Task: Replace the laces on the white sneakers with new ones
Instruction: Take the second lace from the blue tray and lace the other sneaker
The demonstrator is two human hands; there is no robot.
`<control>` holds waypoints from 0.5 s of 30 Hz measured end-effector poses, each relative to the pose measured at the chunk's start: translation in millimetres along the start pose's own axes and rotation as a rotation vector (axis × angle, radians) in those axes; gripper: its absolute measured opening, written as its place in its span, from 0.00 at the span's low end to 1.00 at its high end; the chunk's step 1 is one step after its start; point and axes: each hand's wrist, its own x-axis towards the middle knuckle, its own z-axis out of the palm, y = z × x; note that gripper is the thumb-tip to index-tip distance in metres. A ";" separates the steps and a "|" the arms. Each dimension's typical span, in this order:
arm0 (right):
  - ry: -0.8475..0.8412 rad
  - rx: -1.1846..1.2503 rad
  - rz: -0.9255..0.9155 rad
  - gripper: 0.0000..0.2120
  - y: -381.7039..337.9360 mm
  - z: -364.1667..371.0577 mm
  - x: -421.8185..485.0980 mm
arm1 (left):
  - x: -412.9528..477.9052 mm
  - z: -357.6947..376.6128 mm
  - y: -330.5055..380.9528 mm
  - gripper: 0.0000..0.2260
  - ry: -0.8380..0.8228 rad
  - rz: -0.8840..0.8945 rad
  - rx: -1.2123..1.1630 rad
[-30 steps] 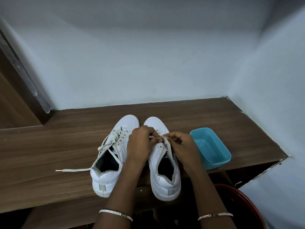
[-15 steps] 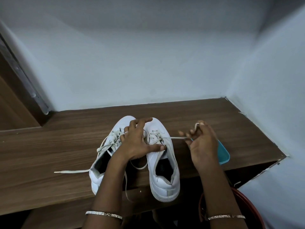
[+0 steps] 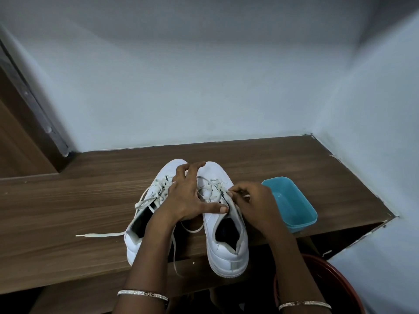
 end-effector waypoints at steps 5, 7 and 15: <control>0.260 0.491 0.234 0.04 3.9 -6.9 2.7 | 1.1 1.7 -1.6 0.57 0.004 0.027 -0.009; 0.283 1.045 0.344 0.06 -0.1 -15.0 3.5 | 1.3 2.1 -1.9 0.56 0.001 0.037 -0.009; 0.430 1.476 0.344 0.13 2.4 -46.4 -4.5 | 2.5 2.6 -4.6 0.58 0.000 0.040 -0.007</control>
